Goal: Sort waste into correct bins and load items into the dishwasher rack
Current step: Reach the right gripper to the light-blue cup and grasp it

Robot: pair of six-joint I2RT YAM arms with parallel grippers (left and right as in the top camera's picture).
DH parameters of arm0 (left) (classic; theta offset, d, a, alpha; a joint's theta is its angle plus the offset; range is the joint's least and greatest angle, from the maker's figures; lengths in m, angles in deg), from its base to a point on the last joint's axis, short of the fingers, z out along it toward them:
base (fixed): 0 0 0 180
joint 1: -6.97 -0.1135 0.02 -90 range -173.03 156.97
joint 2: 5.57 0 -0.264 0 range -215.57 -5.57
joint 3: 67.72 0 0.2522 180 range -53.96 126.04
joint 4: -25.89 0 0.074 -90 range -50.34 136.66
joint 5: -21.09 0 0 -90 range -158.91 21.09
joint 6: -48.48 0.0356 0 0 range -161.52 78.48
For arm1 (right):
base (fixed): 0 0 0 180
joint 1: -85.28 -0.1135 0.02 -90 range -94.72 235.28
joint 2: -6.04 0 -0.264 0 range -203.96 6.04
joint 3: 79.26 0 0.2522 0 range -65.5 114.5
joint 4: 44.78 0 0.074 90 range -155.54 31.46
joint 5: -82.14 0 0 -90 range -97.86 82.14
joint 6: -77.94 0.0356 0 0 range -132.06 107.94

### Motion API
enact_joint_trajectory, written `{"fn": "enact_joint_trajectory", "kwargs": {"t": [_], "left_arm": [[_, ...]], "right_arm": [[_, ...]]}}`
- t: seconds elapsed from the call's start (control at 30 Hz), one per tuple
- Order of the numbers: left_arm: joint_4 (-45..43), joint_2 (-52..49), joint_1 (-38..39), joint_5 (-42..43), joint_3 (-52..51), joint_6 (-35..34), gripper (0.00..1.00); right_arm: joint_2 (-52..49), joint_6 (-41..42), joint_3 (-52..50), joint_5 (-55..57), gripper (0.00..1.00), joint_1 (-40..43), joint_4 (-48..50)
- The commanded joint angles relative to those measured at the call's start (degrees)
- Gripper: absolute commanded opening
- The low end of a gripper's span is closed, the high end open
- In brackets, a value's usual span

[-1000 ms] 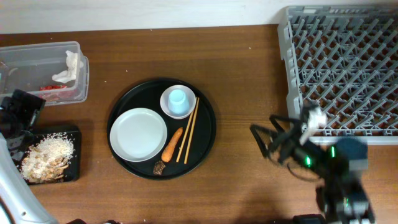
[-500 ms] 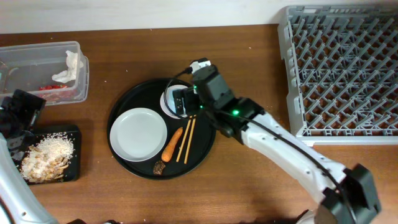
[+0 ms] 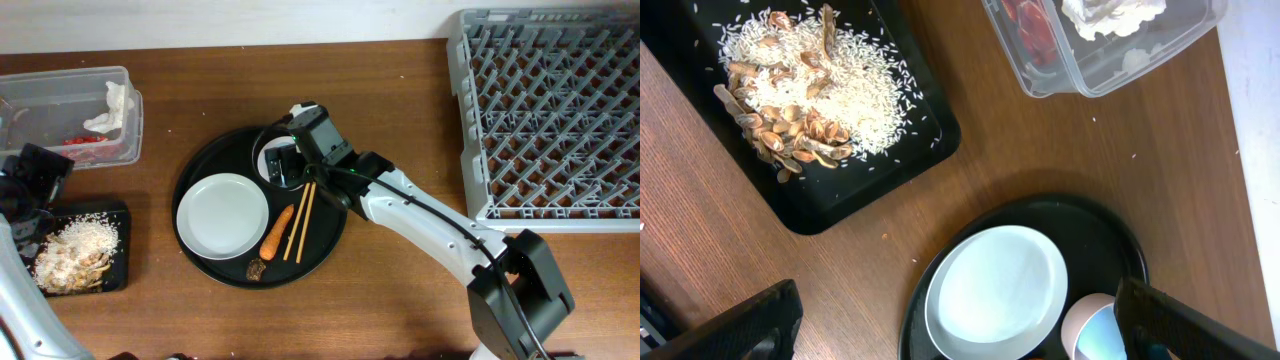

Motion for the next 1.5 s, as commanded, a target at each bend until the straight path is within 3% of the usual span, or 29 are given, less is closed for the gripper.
{"fn": "enact_joint_trajectory", "kwargs": {"t": [0.0, 0.2, 0.53, 1.13, 1.33, 1.47], "left_arm": [[0.04, 0.81, -0.15, 0.02, -0.17, -0.57, 0.99], [0.02, 0.81, -0.15, 0.02, -0.17, -0.57, 0.99], [0.04, 0.81, -0.15, 0.02, -0.17, -0.57, 0.99], [0.04, 0.81, -0.15, 0.02, -0.17, -0.57, 0.99], [0.04, 0.81, -0.15, 0.02, -0.17, -0.57, 0.99], [0.04, 0.81, -0.15, 0.02, -0.17, -0.57, 0.99]], "right_arm": [[-1.62, -1.01, 1.38, 0.11, 0.98, -0.48, 2.97], [-8.66, -0.31, 1.38, 1.60, 0.98, -0.59, 9.60], [-13.62, -1.22, 1.38, 4.66, 0.98, -0.90, 10.60], [-14.56, -2.32, 1.42, 12.13, 0.99, -2.45, 12.70], [-14.56, -2.32, 1.42, 12.11, 0.76, -2.47, 11.08], [-14.47, -2.29, 1.44, 11.89, 0.72, -2.45, 10.73]]}}
